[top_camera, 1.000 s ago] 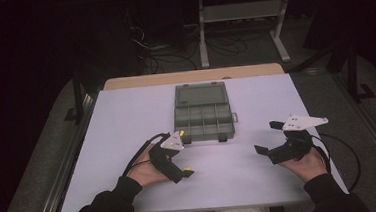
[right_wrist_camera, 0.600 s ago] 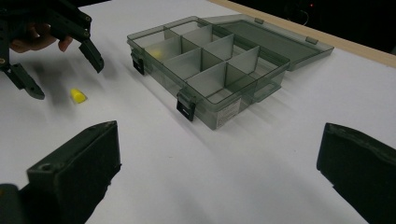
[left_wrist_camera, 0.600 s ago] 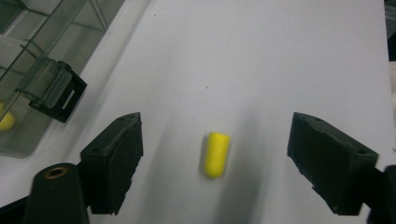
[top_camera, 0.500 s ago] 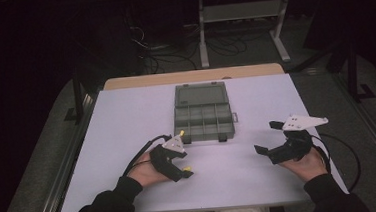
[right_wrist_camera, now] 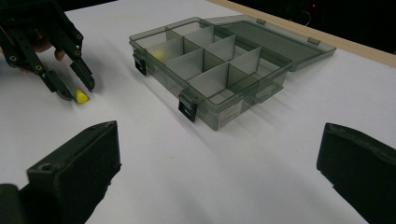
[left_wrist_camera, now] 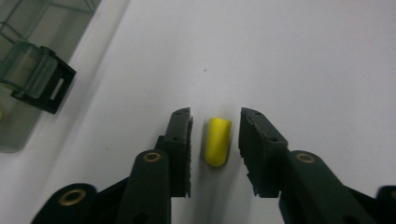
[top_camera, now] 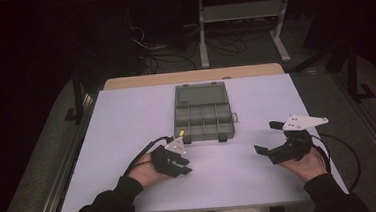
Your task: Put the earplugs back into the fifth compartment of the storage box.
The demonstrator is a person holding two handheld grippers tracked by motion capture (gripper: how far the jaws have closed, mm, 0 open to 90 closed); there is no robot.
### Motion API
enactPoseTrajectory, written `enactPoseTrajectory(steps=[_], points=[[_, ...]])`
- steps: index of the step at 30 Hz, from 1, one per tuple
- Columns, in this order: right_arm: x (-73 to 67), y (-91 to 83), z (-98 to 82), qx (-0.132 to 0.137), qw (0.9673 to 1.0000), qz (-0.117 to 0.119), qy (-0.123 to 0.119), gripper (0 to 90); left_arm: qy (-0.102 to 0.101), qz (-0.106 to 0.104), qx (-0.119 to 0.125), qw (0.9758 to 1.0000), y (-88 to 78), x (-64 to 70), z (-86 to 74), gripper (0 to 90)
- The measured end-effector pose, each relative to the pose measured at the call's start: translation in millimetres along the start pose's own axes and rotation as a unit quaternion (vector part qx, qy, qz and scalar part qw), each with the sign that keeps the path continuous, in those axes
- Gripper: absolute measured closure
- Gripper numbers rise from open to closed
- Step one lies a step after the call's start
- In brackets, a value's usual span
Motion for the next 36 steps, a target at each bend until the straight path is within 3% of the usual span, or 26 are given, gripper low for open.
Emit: enactPoseTrajectory(steps=[4, 7, 18, 26, 36], points=[[-0.2, 0.1, 0.1, 0.000, 1.0000, 0.000, -0.001, 0.0, 0.009, -0.001, -0.002, 1.0000, 1.0, 0.4, 0.8, 75.1], [-0.1, 0.2, 0.1, -0.001, 1.0000, 0.000, -0.001, 0.0, 0.002, -0.016, -0.002, 0.9999, 1.1, -1.4, 1.0, 79.7], [-0.4, 0.1, 0.3, -0.001, 1.0000, 0.000, -0.002, 0.0, -0.001, -0.022, -0.001, 0.9998, -5.0, -5.7, 4.1, 81.7], [-0.1, -0.5, 0.4, 0.000, 1.0000, 0.000, -0.002, 0.0, -0.002, -0.013, 0.017, 0.9998, -25.9, -9.4, 5.6, 82.0], [-0.6, 0.0, 0.3, -0.002, 1.0000, 0.002, -0.002, 0.0, 0.014, -0.005, 0.035, 0.9993, -52.3, -8.5, 19.7, 82.2]])
Point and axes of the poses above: each handheld gripper's, and its own axes: y roughly forward along the jaws, z roughly out of its top, x roughly to its right, the point moved 2 cm from there along y, roughly forward along the jaws, and after that the axes turned 13 degrees about -x, right-handed, at the moved point
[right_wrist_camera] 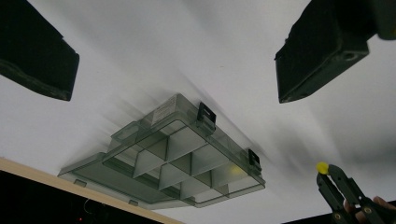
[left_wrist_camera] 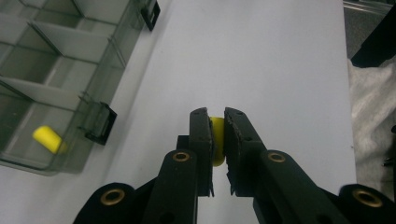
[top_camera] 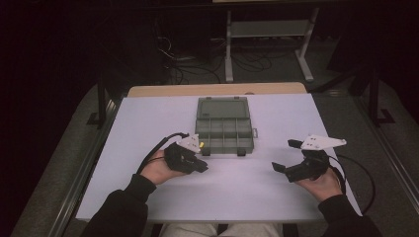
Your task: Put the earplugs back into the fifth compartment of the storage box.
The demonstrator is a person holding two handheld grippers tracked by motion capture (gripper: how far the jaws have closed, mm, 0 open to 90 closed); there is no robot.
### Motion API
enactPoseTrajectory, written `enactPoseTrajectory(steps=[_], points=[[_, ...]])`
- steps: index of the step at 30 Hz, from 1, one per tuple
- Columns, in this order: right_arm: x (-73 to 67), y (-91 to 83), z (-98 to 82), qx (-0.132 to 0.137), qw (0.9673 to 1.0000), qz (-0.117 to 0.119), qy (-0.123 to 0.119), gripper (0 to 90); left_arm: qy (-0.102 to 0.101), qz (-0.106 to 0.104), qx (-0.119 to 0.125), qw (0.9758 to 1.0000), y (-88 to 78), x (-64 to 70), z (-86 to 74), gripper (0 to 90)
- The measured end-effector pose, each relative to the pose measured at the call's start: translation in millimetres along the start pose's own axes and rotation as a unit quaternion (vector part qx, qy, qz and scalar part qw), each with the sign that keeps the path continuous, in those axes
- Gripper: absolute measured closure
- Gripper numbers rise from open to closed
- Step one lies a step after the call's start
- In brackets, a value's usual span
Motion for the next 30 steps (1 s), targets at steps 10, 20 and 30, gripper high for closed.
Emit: enactPoseTrajectory(steps=[10, 20, 30], points=[[-0.6, -0.3, 0.1, -0.001, 1.0000, 0.000, -0.001, 0.0, 0.001, 0.012, 0.017, 0.9998, -23.1, -2.9, 15.0, 82.2], [-0.6, -0.3, 0.2, 0.001, 1.0000, 0.000, -0.001, 0.0, -0.007, 0.037, 0.021, 0.9991, -41.0, -21.1, 28.5, 82.2], [-0.1, -0.2, 0.1, 0.001, 1.0000, 0.000, -0.002, 0.0, -0.042, 0.044, 0.035, 0.9975, -37.7, -47.2, 29.6, 82.5]])
Point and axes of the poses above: each handheld gripper's, and its own axes: y roughly forward along the jaws, z roughly out of its top, x roughly to its right, the point moved 2 cm from there along y, roughly forward along the jaws, and after that the axes turned 13 degrees about -x, right-handed, at the moved point
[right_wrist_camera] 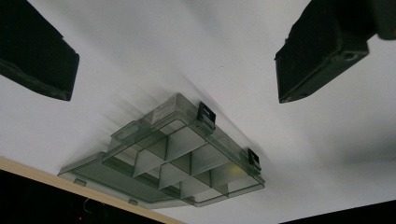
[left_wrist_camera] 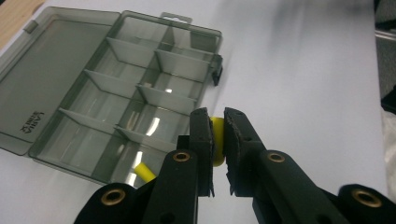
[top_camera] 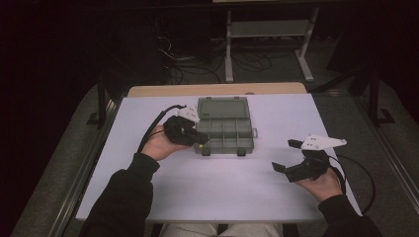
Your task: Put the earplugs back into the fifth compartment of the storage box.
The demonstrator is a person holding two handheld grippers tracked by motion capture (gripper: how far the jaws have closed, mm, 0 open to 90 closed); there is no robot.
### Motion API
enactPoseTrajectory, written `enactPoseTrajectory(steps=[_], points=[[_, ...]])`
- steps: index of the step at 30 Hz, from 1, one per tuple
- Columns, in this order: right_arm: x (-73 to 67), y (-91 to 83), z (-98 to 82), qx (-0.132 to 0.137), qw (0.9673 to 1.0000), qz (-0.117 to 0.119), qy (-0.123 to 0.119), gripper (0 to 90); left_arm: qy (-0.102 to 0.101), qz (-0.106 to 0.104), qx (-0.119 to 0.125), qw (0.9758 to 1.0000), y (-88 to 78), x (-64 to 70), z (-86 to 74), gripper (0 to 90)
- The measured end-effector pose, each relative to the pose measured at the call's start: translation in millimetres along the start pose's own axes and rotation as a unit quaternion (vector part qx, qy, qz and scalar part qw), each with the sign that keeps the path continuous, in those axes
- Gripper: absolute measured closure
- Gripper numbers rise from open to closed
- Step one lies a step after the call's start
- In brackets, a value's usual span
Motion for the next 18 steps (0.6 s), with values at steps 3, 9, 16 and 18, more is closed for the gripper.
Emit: enactPoseTrajectory(steps=[3, 9, 16, 18], points=[[-0.2, 0.7, 0.0, -0.003, 1.0000, 0.000, 0.001, 0.0, -0.008, 0.005, -0.002, 1.0000, 2.2, -8.4, 0.4, 82.5], [0.2, 0.7, -0.1, -0.002, 1.0000, 0.000, 0.001, 0.0, -0.028, 0.017, 0.001, 0.9995, 8.0, -21.6, -0.4, 82.6], [-0.2, 1.0, 0.1, -0.002, 1.0000, 0.000, -0.001, 0.0, -0.037, 0.035, -0.005, 0.9987, 22.7, -29.7, -0.1, 82.6], [0.2, 0.9, 0.0, -0.002, 1.0000, 0.000, 0.000, 0.0, -0.040, 0.037, -0.007, 0.9985, 26.4, -31.8, -0.2, 82.6]])
Point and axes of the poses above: each handheld gripper's, and its own axes: y roughly forward along the jaws, z roughly out of its top, x roughly to its right, the point moved 2 cm from there along y, roughly forward along the jaws, and after that the axes turned 13 degrees about -x, right-handed, at the moved point
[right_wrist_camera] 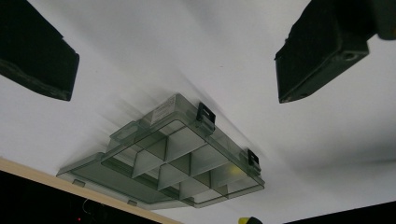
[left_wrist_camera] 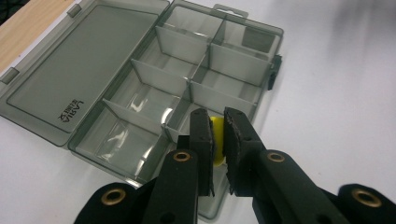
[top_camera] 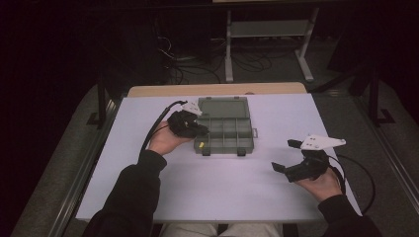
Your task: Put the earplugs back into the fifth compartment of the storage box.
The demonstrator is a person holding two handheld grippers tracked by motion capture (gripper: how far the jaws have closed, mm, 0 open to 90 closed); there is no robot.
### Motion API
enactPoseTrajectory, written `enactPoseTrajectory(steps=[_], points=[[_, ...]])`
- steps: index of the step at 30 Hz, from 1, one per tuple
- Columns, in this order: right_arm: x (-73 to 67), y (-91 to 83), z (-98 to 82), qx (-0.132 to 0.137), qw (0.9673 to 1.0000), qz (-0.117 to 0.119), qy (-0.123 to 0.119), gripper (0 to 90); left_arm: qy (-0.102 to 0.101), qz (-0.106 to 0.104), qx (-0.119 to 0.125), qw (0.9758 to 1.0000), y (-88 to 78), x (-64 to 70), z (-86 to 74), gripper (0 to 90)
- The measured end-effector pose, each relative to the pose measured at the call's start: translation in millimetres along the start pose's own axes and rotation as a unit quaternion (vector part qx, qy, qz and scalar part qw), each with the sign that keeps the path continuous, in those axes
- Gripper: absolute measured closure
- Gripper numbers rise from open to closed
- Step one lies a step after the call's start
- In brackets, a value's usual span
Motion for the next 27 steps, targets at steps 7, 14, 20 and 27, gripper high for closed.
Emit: enactPoseTrajectory(steps=[7, 14, 20, 27], points=[[-0.3, 0.2, 0.1, 0.000, 1.0000, 0.001, -0.001, 0.0, -0.016, 0.006, -0.033, 0.9993, 19.8, -6.9, -3.8, 82.6], [0.0, 0.1, 0.0, 0.000, 1.0000, 0.001, -0.001, 0.0, -0.016, 0.006, -0.052, 0.9985, 30.6, -7.4, -8.6, 81.0], [0.2, -0.1, -0.1, 0.001, 1.0000, 0.001, 0.000, 0.0, -0.033, 0.010, -0.035, 0.9988, 27.7, -7.9, -13.6, 65.5], [-0.1, -0.4, -0.2, 0.001, 1.0000, 0.001, -0.001, 0.0, -0.034, 0.012, 0.013, 0.9993, 8.0, -3.4, -27.8, 47.1]])
Point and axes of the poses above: each handheld gripper's, and its own axes: y roughly forward along the jaws, z roughly out of its top, x roughly to its right, the point moved 2 cm from there along y, roughly forward along the jaws, and after that the axes turned 13 degrees about -x, right-handed, at the moved point
